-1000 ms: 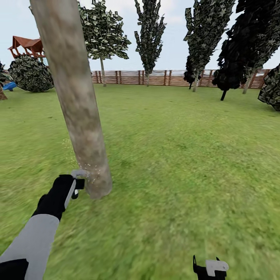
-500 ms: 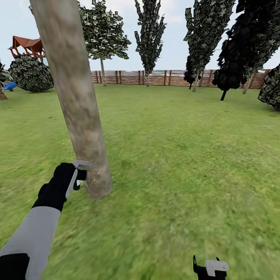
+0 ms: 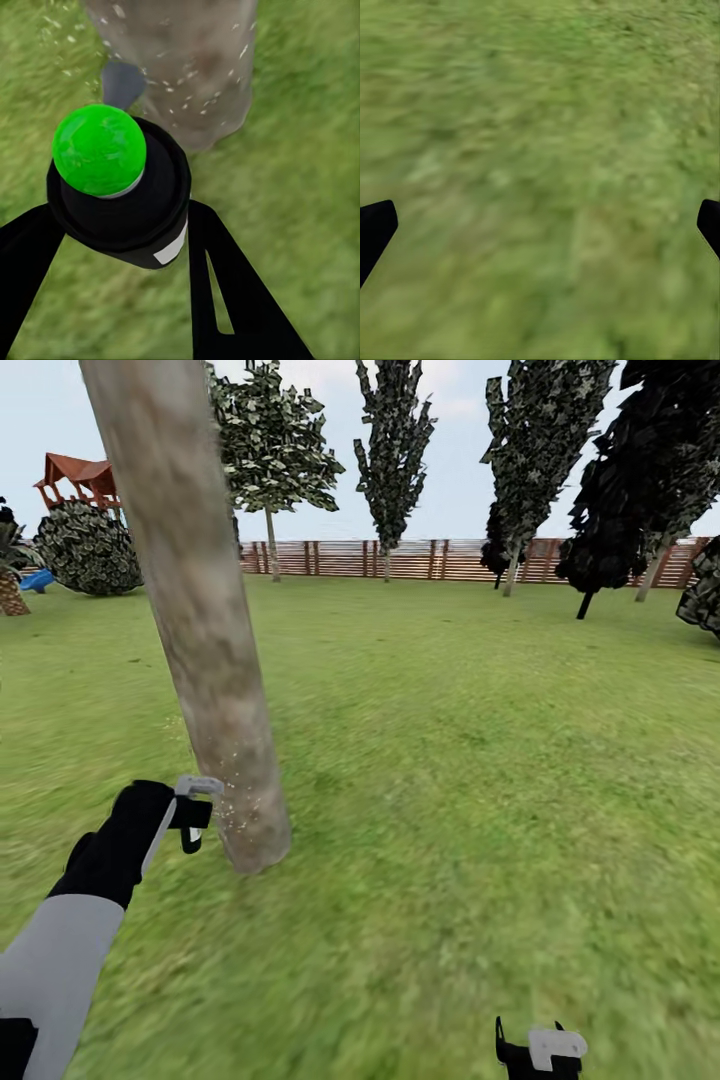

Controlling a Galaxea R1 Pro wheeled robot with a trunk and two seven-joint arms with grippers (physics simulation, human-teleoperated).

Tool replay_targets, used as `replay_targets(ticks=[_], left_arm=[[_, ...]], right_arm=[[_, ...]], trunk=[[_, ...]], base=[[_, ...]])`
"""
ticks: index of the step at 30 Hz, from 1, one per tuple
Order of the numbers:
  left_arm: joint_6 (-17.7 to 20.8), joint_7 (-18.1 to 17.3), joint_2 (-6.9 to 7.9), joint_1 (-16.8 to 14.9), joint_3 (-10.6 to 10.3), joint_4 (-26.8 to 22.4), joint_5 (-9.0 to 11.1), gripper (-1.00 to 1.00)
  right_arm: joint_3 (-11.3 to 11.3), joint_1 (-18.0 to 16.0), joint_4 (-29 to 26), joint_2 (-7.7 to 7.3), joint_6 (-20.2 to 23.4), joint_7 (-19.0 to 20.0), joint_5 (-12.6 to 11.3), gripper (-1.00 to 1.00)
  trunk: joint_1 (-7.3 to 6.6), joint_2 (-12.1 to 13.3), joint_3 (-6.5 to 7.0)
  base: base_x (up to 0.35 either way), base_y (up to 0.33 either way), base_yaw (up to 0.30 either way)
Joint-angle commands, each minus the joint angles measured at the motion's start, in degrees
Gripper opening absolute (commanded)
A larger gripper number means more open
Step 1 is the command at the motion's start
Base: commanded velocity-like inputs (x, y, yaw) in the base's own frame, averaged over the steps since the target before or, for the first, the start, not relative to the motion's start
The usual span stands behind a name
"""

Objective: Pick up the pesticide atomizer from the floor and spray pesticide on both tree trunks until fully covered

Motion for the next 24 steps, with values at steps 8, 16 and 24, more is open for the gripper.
replay_targets(ticks=[8,16,24], left_arm=[[-0.1,1.8,0.78,0.1,-0.2,0.1,-1.9,-1.00],[-0.6,3.2,4.16,3.8,2.1,1.3,-4.8,-1.00],[-1.1,3.3,2.44,5.8,3.9,1.3,-4.4,-1.00]], right_arm=[[0.0,0.0,0.0,-0.11,0.0,0.0,0.0,1.00],[0.0,0.0,0.0,-0.10,0.0,0.0,0.0,1.00],[0.0,0.0,0.0,-0.01,0.0,0.0,0.0,1.00]], trunk=[[0.00,0.0,-0.01],[0.00,0.0,-0.01],[0.00,0.0,-0.01]], base=[[0.242,-0.139,0.005],[0.046,-0.005,0.000],[0.000,-0.051,0.192]])
